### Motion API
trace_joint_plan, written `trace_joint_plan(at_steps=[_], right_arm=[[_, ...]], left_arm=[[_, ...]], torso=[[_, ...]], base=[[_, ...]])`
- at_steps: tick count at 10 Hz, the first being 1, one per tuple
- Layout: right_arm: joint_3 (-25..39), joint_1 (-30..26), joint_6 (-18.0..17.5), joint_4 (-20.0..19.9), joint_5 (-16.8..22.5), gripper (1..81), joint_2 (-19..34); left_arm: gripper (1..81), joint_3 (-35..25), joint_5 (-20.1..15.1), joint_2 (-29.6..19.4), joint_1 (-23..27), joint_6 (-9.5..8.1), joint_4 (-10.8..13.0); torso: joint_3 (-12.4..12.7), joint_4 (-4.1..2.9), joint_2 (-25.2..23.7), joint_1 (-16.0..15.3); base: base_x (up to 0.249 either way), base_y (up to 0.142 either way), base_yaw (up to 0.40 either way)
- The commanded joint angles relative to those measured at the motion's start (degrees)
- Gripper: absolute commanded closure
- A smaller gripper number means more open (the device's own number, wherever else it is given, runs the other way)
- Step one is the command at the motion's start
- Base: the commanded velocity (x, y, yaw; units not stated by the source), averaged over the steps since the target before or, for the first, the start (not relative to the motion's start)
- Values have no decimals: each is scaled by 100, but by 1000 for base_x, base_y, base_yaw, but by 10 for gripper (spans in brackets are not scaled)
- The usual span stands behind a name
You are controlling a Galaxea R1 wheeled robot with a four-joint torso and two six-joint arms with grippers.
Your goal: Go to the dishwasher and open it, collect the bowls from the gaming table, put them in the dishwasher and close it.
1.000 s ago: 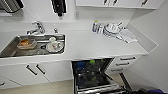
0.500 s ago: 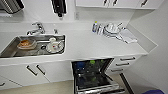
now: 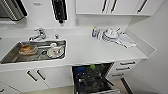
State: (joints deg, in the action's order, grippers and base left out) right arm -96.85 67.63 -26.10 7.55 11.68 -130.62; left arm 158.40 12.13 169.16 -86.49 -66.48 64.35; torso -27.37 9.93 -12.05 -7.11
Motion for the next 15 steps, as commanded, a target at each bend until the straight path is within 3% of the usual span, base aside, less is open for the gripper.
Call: trace_joint_plan(at_steps=[1,8,12,13,15], right_arm=[[-60,-44,61,71,124,10,78],[-623,-122,52,203,221,10,-573],[-1062,-183,-86,65,212,10,-678],[-1194,-184,-492,-394,151,10,-670],[-1520,-307,-976,-1203,142,10,-731]], left_arm=[[10,-2,-193,92,-39,-23,-55],[10,-2,-193,136,-39,-15,-55],[10,-2,-202,136,-39,-15,-55],[10,-2,-202,154,-39,-15,-55],[10,-2,-202,154,-39,-15,-55]], torso=[[0,0,-547,-354],[4,0,-2048,-1285],[6,0,-2901,-1817],[9,0,-3104,-1943],[11,0,-3541,-2216]], base=[[0,0,0],[0,0,0],[0,0,0],[0,0,0],[0,0,0]])
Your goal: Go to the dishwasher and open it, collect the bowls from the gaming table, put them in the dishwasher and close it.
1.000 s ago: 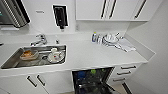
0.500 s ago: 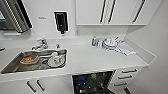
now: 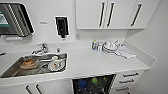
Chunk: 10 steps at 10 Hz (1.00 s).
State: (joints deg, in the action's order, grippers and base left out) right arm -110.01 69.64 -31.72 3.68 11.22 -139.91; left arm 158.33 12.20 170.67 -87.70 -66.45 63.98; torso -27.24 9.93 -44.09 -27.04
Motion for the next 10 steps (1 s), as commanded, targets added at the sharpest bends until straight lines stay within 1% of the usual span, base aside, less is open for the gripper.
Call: trace_joint_plan(at_steps=[1,2,3,4,5,6,7,8,9,10], right_arm=[[-274,-586,-537,-1270,188,10,198],[-345,-675,-555,-1678,232,10,189],[-406,-754,-555,-2002,276,10,171],[-477,-798,-572,-2108,311,10,110],[-644,-798,-642,-2284,434,10,48],[-992,-780,-747,-2632,522,10,-47],[-1162,-816,-748,-2863,530,10,-127],[-1136,-938,-748,-2969,548,10,-153],[-979,-1078,-748,-3049,522,10,-154],[-784,-1253,-757,-3189,417,10,-136]], left_arm=[[10,14,-210,3,82,-17,-17],[10,14,-210,-6,90,-17,-17],[10,14,-209,-15,82,-17,-17],[10,14,-210,-15,82,-17,-26],[10,14,-210,-15,82,-17,-26],[10,14,-201,-23,81,-17,-17],[10,14,-210,-24,73,-17,-17],[10,14,-210,-41,82,-17,-17],[10,14,-210,-59,73,-17,-17],[10,14,-210,-59,55,-17,-8]], torso=[[0,0,-560,-361],[0,0,-767,-490],[2,0,-979,-623],[5,0,-1200,-758],[5,0,-1388,-876],[7,0,-1047,-651],[7,0,-1259,-783],[7,0,-1366,-853],[9,0,-1407,-883],[9,0,-1440,-903]], base=[[0,0,0],[0,0,0],[0,0,0],[0,0,0],[0,0,0],[0,0,0],[0,0,0],[0,0,0],[0,0,0],[0,0,0]])
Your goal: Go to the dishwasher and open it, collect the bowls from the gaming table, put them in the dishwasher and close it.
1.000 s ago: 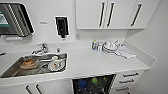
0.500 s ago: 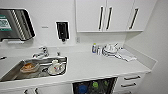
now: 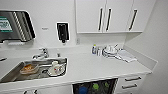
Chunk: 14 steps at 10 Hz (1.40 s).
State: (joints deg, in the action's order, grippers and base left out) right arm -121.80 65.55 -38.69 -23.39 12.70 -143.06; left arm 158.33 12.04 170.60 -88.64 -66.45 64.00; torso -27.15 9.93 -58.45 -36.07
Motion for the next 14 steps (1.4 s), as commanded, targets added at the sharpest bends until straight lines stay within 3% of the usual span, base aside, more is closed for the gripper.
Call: trace_joint_plan(at_steps=[1,7,10,12,14], right_arm=[[630,-1064,-59,-770,15,10,187],[2012,-2409,-51,-1036,-128,10,486],[2530,-2655,28,-1000,-198,10,750],[3207,-2902,20,-965,-180,10,1356],[3734,-2694,28,-685,-102,10,2057]], left_arm=[[10,14,-194,-60,132,-17,-10],[10,23,-185,-95,35,-8,-10],[10,5,-194,-78,43,-8,-10],[10,5,-194,-51,35,-8,-2],[10,5,-185,-43,35,-8,-2]], torso=[[0,0,0,0],[0,0,-2,-4],[0,0,-2,-4],[0,0,-2,-4],[0,0,-2,-4]], base=[[0,0,0],[0,0,0],[0,0,0],[0,0,0],[0,0,0]])
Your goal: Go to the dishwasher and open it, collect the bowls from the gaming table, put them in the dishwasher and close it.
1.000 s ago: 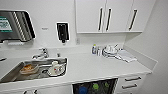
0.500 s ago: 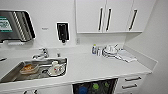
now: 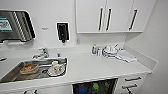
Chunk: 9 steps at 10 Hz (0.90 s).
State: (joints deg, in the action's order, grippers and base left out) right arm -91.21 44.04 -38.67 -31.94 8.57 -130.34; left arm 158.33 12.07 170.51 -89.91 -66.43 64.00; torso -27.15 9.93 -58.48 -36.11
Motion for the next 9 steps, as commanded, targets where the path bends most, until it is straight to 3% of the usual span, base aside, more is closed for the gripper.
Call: trace_joint_plan(at_steps=[1,5,9], right_arm=[[624,-217,26,379,347,10,1006],[-291,1154,61,970,347,10,937],[-1089,1753,79,1207,303,10,270]], left_arm=[[10,5,-188,-26,170,-11,-2],[10,5,-196,-8,171,-2,7],[10,23,-196,-25,179,-2,-10]], torso=[[0,0,0,0],[0,0,0,0],[0,0,-2,0]], base=[[0,0,0],[0,0,0],[0,0,0]])
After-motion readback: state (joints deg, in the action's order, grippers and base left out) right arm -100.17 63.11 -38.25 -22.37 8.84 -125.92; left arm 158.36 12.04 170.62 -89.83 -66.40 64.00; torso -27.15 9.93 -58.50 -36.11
